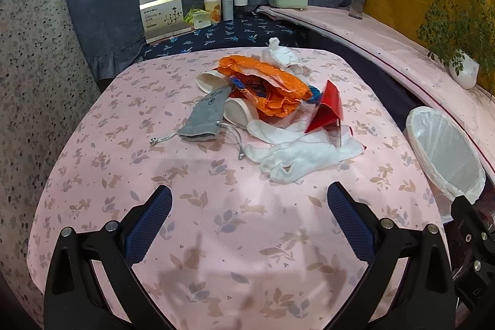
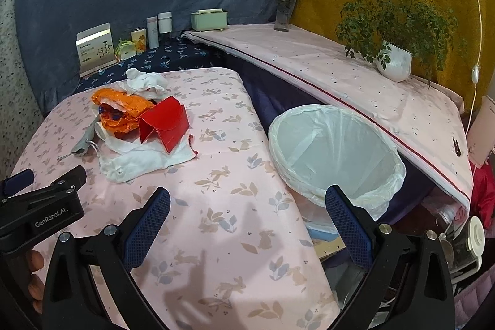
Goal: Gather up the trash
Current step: 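Grasp the red paper box with the right tool while the left tool grasps the grey pouch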
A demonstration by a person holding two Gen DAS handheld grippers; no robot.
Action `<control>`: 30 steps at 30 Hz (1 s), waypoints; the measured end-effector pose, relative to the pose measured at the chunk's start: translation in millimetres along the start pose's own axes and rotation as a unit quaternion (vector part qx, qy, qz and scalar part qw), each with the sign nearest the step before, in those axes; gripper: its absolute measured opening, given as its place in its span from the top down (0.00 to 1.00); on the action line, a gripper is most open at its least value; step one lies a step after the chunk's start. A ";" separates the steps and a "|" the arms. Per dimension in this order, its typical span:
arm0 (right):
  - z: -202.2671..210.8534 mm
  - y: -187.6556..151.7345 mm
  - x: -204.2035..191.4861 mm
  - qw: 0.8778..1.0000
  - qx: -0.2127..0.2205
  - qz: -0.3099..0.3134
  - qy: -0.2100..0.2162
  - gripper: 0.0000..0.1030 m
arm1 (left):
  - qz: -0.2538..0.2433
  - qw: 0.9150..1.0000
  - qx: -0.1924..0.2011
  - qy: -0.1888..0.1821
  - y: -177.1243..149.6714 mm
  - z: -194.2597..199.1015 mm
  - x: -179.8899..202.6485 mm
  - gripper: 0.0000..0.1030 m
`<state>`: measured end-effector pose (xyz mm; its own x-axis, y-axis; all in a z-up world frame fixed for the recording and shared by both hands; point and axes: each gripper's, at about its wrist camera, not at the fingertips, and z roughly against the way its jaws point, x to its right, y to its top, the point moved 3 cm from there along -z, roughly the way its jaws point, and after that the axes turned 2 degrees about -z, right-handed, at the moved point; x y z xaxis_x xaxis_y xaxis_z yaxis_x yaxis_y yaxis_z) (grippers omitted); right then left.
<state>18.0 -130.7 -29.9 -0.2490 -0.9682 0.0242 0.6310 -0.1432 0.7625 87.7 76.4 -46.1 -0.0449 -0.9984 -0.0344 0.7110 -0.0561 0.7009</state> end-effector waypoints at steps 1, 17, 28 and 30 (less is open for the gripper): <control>-3.3 1.1 -4.3 1.000 -0.001 0.001 0.003 0.07 | 0.004 1.000 -0.001 0.000 1.6 -4.8 -6.3 0.07; -86.8 46.7 -97.6 0.999 -0.014 0.020 0.044 0.07 | 0.029 0.999 -0.019 0.016 42.7 -89.0 -71.8 0.07; -136.6 65.4 -134.3 0.998 -0.026 0.025 0.051 0.08 | 0.021 0.999 -0.036 -0.017 55.3 -130.9 -78.8 0.12; -141.7 65.3 -134.6 0.998 -0.032 0.019 0.056 0.12 | 0.019 0.999 -0.042 -0.028 55.1 -135.5 -76.9 0.18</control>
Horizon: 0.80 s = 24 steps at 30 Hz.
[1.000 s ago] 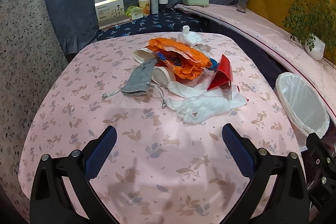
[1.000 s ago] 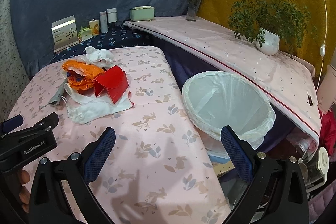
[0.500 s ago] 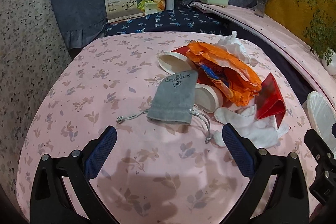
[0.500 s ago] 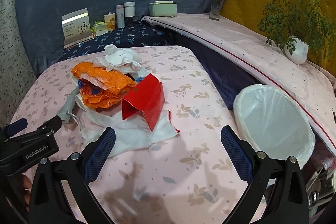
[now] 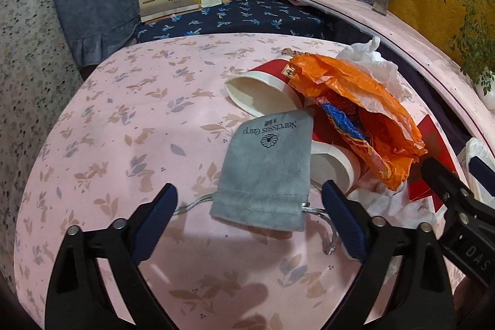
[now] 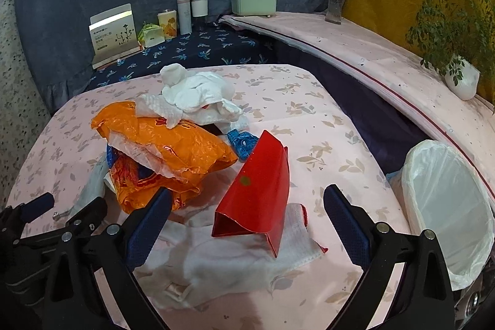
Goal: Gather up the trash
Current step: 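Grasp the red paper box with the right tool while the left tool grasps the grey pouch, then carry the red box and grey pouch with both tools over the trash bin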
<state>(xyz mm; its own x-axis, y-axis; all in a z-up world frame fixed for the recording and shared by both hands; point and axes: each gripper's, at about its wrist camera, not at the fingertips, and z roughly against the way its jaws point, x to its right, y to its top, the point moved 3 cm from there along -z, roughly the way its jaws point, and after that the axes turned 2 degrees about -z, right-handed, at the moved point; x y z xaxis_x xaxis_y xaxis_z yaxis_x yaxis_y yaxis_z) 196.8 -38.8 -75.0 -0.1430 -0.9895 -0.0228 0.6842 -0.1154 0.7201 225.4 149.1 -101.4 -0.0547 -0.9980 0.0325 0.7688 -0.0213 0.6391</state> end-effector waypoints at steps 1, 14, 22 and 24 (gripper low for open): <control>-2.5 0.0 -0.1 1.000 -0.003 -0.002 0.001 0.16 | 0.000 1.000 -0.005 -0.005 -0.1 -2.9 0.7 0.25; 1.9 -14.5 8.7 0.999 -0.025 -0.014 0.027 0.79 | 0.006 0.999 -0.009 -0.037 -7.1 11.3 7.7 0.89; 37.6 -16.7 35.0 0.999 -0.002 -0.038 0.037 0.89 | 0.001 0.998 0.017 -0.052 -10.5 54.2 26.7 0.93; 48.8 -16.3 42.9 0.998 0.007 -0.044 0.038 0.89 | -0.003 0.998 0.023 -0.057 -11.2 65.1 35.1 0.93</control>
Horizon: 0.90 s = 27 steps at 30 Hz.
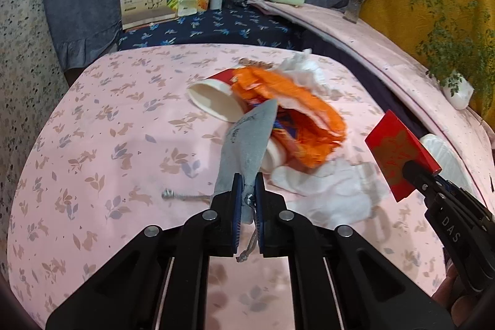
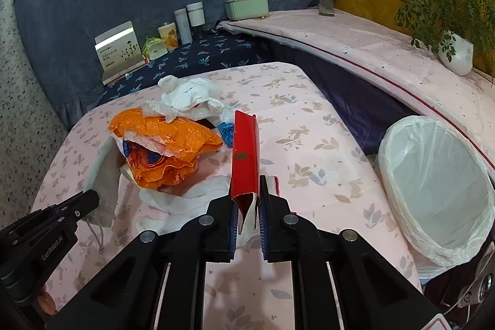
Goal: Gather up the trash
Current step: 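Carry the red box and grey pouch with both tools over the trash bin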
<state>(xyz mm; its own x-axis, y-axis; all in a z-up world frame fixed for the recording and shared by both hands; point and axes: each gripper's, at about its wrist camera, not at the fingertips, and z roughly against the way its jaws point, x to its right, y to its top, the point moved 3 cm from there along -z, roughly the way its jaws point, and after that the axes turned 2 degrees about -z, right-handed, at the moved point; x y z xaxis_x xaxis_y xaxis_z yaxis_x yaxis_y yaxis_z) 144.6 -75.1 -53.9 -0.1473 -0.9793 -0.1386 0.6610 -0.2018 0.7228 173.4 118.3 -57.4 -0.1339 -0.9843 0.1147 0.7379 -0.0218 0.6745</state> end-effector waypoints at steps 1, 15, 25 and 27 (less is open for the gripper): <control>5.7 0.5 3.6 1.000 0.004 -0.003 0.000 0.89 | -0.002 1.000 0.004 -0.003 -0.2 5.7 5.8 0.93; 67.0 2.4 84.0 0.997 0.052 -0.059 -0.025 0.89 | -0.065 0.996 0.023 -0.059 -4.4 47.1 113.8 0.93; 86.6 -8.0 155.1 0.991 0.062 -0.102 -0.058 0.89 | -0.120 0.988 0.020 -0.094 -11.3 44.1 197.6 0.93; 88.8 -10.1 167.8 0.990 0.063 -0.110 -0.064 0.89 | -0.130 0.986 0.019 -0.101 -11.2 41.8 212.8 0.93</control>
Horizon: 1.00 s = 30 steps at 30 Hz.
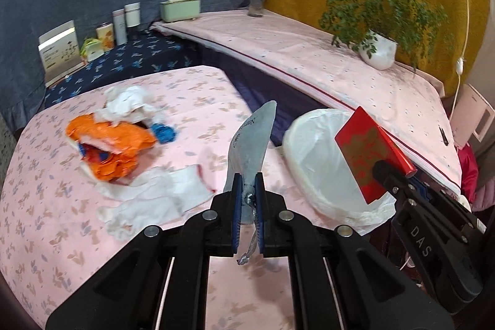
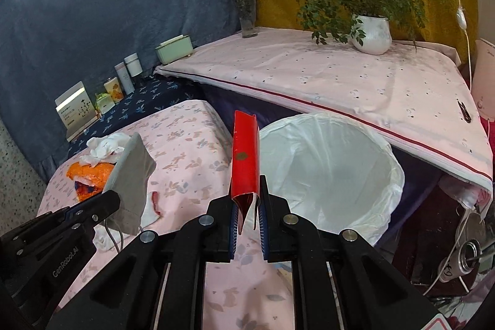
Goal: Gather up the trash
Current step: 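Carry the red box and grey pouch with both tools over the trash bin, then open the right tool over the bin while the left tool releases the pouch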
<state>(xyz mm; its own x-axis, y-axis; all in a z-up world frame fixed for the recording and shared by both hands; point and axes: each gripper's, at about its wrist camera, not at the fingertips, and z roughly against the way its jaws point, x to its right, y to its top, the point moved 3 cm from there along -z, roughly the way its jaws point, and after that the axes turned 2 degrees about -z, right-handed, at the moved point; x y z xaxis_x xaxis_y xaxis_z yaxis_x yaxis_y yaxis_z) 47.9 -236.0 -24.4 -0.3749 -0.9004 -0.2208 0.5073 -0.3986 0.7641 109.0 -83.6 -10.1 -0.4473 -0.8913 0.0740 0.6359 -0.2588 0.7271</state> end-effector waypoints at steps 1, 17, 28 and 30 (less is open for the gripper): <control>-0.3 1.0 6.7 1.000 0.000 -0.004 -0.004 0.89 | -0.006 1.000 -0.001 -0.004 2.0 -3.3 7.0 0.93; -23.5 2.2 67.5 0.998 -0.018 -0.034 -0.051 0.88 | -0.064 0.996 -0.014 -0.062 24.5 -54.3 82.8 0.92; -34.0 14.8 72.6 0.996 -0.002 -0.038 -0.076 0.53 | -0.054 0.997 -0.005 -0.049 38.2 -73.4 87.2 0.42; -33.3 15.1 71.5 0.996 0.000 -0.034 -0.082 0.52 | -0.044 0.998 -0.008 -0.049 38.7 -75.7 81.8 0.42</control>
<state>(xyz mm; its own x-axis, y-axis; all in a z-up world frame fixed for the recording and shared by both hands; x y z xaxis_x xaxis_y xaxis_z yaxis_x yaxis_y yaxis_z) 54.6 -312.2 -48.8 -0.5303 -0.8307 -0.1694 0.4768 -0.4574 0.7507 144.6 -194.7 -27.5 -0.5606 -0.8244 0.0783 0.6018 -0.3406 0.7224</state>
